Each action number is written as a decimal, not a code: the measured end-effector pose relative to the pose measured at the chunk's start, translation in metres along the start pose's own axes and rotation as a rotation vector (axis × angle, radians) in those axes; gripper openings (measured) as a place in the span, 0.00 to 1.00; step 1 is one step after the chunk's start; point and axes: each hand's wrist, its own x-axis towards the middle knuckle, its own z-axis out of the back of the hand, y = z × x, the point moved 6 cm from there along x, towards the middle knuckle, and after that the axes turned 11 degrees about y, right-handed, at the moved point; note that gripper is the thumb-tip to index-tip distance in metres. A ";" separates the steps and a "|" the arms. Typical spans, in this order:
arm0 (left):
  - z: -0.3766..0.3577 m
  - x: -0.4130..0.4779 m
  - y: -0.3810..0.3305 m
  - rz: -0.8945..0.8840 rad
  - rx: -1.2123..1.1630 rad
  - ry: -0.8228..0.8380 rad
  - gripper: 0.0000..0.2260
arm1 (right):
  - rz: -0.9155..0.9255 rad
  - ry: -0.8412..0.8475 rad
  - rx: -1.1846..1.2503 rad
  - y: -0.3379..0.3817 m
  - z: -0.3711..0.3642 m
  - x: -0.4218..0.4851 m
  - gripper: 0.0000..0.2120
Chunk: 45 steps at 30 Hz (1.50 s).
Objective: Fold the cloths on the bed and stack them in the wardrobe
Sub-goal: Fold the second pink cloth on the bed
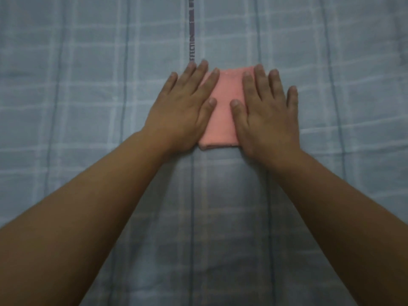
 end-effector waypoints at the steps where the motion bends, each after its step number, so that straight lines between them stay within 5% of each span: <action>1: 0.001 -0.003 0.007 0.030 -0.002 0.013 0.30 | -0.018 0.008 -0.004 -0.004 0.001 -0.002 0.31; 6: 0.013 -0.014 0.027 0.141 -0.202 -0.001 0.31 | -0.098 0.017 0.060 -0.012 0.009 -0.009 0.30; 10: 0.045 -0.030 0.041 0.361 -0.499 -0.288 0.24 | -0.037 -0.268 0.165 0.014 0.041 -0.034 0.23; 13: 0.051 -0.023 0.038 0.489 -0.646 -0.177 0.25 | 0.097 -0.290 0.161 0.055 0.041 -0.054 0.18; 17: 0.053 -0.007 0.011 0.470 -0.686 -0.053 0.23 | 0.060 -0.161 0.168 0.084 0.018 -0.055 0.22; 20: 0.054 0.001 0.002 0.443 -0.739 -0.123 0.20 | 0.014 -0.179 0.205 0.081 0.015 -0.051 0.17; 24: 0.057 0.003 -0.002 0.404 -0.924 -0.193 0.18 | 0.055 -0.218 0.425 0.065 0.027 -0.054 0.07; 29: 0.067 0.018 -0.022 0.243 -0.988 -0.177 0.08 | -0.111 -0.215 0.700 0.022 0.044 -0.065 0.05; 36: 0.068 0.038 -0.044 0.115 -0.862 -0.125 0.14 | -0.331 -0.162 0.842 -0.035 0.043 -0.070 0.02; 45: 0.041 0.051 -0.045 0.291 -0.799 -0.103 0.23 | -0.387 -0.116 0.666 -0.052 0.027 -0.057 0.07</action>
